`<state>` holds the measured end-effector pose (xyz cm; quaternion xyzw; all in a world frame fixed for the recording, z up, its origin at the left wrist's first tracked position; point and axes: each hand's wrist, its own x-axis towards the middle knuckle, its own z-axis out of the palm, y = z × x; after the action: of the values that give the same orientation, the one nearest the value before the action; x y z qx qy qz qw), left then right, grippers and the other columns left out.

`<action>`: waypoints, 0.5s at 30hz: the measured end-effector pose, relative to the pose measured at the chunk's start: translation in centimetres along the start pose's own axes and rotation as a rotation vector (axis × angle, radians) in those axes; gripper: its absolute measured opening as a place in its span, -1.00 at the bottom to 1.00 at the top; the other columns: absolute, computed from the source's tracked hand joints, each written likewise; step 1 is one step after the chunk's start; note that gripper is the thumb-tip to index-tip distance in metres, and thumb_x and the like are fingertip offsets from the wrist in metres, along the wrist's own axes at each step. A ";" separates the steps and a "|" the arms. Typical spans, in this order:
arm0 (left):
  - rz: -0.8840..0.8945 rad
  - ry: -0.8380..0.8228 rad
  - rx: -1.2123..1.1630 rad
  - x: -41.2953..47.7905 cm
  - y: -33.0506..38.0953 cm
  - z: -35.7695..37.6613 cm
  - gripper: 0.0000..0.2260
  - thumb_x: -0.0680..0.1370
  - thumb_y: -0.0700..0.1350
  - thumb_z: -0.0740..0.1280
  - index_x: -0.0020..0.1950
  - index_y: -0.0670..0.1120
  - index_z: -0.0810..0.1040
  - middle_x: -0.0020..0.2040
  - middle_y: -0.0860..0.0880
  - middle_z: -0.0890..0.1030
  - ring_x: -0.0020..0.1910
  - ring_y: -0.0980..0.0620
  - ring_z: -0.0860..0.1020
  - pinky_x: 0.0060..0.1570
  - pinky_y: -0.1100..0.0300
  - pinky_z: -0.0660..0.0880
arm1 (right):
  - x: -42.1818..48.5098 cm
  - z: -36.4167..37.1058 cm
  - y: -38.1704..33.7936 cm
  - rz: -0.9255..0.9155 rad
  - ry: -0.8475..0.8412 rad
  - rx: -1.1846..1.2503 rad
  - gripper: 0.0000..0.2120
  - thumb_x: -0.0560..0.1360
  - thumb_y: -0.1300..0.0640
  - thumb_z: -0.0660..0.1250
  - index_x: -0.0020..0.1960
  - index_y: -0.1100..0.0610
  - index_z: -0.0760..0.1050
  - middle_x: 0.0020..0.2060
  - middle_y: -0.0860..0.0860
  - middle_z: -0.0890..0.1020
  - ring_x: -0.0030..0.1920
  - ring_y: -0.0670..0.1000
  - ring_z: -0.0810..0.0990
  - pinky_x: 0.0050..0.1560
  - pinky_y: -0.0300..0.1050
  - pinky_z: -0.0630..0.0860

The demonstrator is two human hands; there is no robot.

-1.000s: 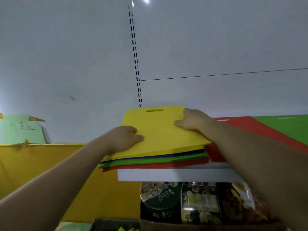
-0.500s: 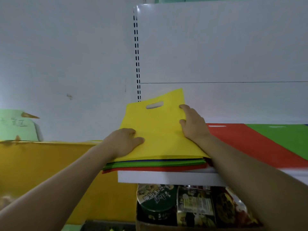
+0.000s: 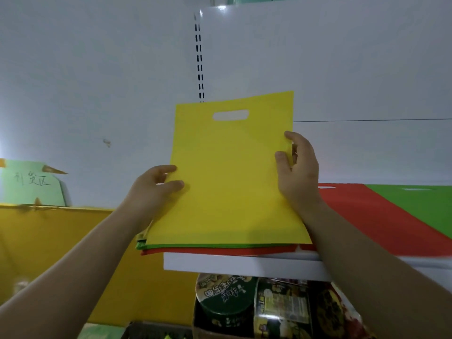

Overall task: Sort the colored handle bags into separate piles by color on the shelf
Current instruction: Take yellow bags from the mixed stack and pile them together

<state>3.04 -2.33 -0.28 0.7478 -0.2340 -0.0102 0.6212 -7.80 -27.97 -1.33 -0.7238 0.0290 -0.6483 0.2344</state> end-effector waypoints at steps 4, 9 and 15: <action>-0.012 -0.087 -0.105 -0.9 0.1 -0.2 -0.65 0.49 -0.22 0.39 0.16 0.15 0.52 0.19 -0.04 0.54 0.01 -0.11 0.58 -0.01 -0.04 0.56 | 0.3 -0.1 -0.5 0.096 0.002 0.043 -0.65 0.53 0.24 0.27 0.30 0.23 0.42 0.08 -0.02 0.45 -0.03 -0.13 0.39 0.06 -0.34 0.31; 0.166 0.026 0.064 -2.0 0.1 -0.3 -0.61 0.49 -0.25 0.38 0.16 0.19 0.48 0.17 0.03 0.47 -0.01 0.03 0.52 -0.09 0.14 0.48 | 0.8 -0.1 -1.6 0.253 -0.052 0.124 -0.68 0.56 0.23 0.27 0.30 0.11 0.42 0.12 -0.11 0.45 0.15 0.01 0.48 0.19 -0.17 0.39; 0.322 0.123 0.199 -2.7 0.5 -1.2 -0.58 0.48 -0.30 0.37 0.26 0.05 0.48 0.17 0.07 0.42 0.15 -0.01 0.44 0.14 0.14 0.38 | 2.1 -0.2 -3.2 0.359 -0.283 0.164 -0.61 0.51 0.19 0.35 0.29 -0.07 0.40 0.08 -0.23 0.46 0.01 -0.24 0.48 -0.13 -0.58 0.35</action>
<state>0.88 -0.34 -0.28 0.7577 -0.3119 0.1581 0.5511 -8.51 -25.96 1.86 -0.7692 0.0710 -0.4886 0.4056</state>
